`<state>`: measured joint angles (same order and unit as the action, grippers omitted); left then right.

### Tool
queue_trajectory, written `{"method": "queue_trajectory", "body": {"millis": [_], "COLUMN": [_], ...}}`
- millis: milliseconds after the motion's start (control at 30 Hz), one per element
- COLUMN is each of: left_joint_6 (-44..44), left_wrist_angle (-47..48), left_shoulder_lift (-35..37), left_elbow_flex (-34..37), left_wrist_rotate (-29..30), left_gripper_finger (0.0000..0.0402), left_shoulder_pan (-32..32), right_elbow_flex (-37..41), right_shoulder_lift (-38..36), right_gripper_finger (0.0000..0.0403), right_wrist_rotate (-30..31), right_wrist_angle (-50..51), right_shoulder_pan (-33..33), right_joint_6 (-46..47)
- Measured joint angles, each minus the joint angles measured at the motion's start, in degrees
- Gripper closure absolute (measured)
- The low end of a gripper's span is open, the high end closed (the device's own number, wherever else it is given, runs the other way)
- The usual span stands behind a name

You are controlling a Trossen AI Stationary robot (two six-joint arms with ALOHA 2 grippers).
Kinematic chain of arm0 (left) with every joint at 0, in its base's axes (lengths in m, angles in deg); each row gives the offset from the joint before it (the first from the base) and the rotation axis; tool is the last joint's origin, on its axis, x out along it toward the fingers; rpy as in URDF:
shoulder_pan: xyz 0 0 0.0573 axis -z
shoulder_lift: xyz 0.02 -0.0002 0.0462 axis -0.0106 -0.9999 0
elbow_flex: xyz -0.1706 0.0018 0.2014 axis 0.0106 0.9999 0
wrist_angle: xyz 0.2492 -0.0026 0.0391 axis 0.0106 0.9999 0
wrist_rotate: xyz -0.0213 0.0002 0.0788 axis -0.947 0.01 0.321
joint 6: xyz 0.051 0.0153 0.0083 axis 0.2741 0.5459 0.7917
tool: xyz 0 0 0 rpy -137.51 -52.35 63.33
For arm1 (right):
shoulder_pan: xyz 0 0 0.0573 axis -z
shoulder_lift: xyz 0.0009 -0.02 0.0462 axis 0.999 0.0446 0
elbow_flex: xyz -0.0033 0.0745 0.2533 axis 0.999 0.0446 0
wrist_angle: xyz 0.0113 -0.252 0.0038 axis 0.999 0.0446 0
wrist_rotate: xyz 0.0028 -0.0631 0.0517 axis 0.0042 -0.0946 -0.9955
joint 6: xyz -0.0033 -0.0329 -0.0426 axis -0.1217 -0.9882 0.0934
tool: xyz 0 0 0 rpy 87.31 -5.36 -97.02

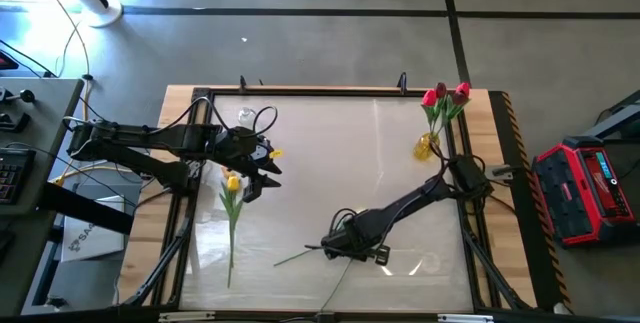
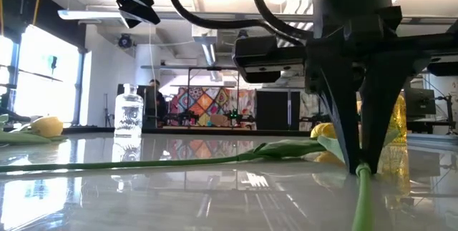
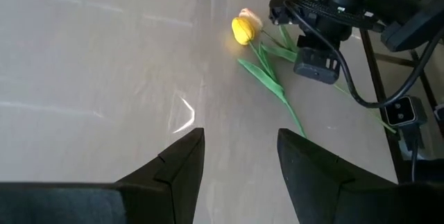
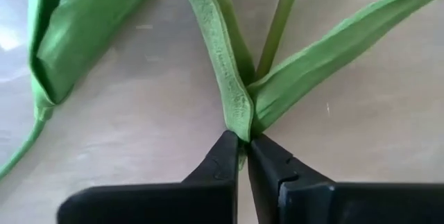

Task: Sort flowers into vase by color
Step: Put the bottom light pink tulip into the transparent vase

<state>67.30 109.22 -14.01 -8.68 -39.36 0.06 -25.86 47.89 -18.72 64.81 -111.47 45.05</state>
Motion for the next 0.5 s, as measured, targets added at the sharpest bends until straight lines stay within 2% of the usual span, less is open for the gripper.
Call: {"method": "queue_trajectory", "body": {"millis": [300, 500], "left_joint_6": [0.0, -0.7], "left_wrist_angle": [-0.4, -2.0], "left_shoulder_lift": [0.9, 1.9], "left_elbow_flex": [0.0, 0.0], "left_wrist_rotate": [0.0, -0.2], "left_gripper_finger": [0.0229, 0.0229], "left_shoulder_pan": [-0.4, -2.7], "right_elbow_flex": [-11.2, -19.6], "right_shoulder_lift": [0.2, 0.1], "right_gripper_finger": [0.0401, 0.0402], "right_wrist_rotate": [12.5, 25.0], "right_wrist_angle": [17.9, 28.1], "right_shoulder_pan": [-0.4, -0.2], "right_joint_6": [-2.5, -6.4]}}
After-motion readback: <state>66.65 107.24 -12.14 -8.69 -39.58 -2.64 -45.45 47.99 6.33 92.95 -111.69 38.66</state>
